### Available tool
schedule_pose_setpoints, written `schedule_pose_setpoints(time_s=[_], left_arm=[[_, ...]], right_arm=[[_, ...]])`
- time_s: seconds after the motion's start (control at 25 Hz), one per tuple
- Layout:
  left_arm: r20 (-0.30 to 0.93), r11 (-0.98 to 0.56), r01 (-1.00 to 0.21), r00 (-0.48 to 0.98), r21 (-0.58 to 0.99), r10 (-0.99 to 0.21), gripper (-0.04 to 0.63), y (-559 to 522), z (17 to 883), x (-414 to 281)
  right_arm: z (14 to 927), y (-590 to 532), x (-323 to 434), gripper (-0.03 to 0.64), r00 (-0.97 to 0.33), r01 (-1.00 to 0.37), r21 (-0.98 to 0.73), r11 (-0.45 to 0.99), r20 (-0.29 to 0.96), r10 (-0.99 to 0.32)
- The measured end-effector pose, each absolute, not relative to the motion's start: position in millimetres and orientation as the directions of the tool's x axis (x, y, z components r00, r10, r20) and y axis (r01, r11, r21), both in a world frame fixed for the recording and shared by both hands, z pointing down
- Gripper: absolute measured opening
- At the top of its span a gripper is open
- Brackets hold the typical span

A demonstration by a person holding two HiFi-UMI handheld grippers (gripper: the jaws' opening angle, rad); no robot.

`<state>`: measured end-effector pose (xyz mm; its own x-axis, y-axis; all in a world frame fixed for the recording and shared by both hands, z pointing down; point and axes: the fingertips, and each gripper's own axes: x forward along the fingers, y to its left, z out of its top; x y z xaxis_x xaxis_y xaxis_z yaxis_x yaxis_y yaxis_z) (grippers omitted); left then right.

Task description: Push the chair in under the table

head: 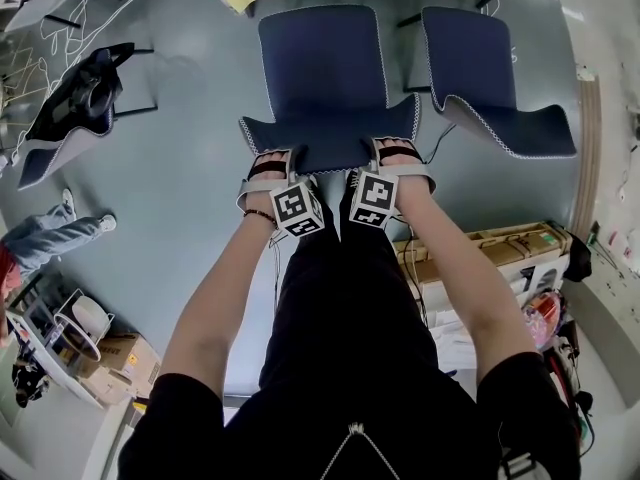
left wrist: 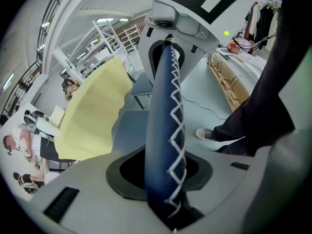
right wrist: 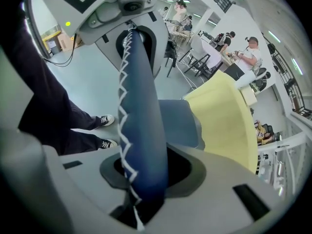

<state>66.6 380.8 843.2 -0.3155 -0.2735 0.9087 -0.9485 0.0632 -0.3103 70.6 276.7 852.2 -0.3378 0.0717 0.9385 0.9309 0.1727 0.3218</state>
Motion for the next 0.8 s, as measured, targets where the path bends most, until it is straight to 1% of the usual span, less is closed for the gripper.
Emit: schedule_pose_setpoints(time_s=[0.8], left_arm=[[0.903,0.094,-0.946,-0.325,-0.311,-0.281,0.126,363,843,-27]], right_arm=[[852,261,-27,0.121,-0.338,0.933,0.321,0.164,0.938,0.083]])
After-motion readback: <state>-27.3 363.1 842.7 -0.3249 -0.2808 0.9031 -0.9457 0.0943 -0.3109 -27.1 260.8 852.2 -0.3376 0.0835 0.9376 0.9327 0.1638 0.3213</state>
